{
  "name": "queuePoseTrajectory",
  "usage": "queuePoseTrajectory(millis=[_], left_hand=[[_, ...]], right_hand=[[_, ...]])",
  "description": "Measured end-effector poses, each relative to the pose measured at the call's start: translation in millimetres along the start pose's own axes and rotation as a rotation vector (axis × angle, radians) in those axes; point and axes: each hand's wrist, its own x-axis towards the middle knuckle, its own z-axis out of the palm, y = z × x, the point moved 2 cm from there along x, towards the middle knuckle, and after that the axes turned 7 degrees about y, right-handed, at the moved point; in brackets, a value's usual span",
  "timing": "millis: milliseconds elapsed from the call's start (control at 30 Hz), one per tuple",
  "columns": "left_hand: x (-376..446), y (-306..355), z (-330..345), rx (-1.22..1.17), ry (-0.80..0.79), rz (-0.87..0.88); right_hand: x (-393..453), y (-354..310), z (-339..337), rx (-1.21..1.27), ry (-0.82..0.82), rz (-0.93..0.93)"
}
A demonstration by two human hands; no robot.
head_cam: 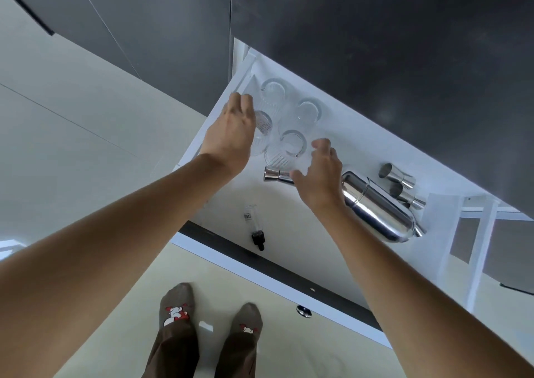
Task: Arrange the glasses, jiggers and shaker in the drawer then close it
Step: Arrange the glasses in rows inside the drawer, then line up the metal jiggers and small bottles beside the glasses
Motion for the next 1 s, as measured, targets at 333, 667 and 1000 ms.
queuePoseTrajectory(millis=[333,667,1000], left_hand=[[-58.0,30.6,50.2,-0.03,-0.094,0.467],[-48.0,44.2,94.5,0.15,-0.161,0.265],[-38.8,29.2,86.5,-0.082,-0.357,0.008]], right_hand=[[-14.2,120.9,-81.2,-0.08,0.462,0.038],[32.1,228.2,-116.6,-0.453,0.062,0.065],[40.1,260.3,-103.3,-0.512,-0.065,0.014]])
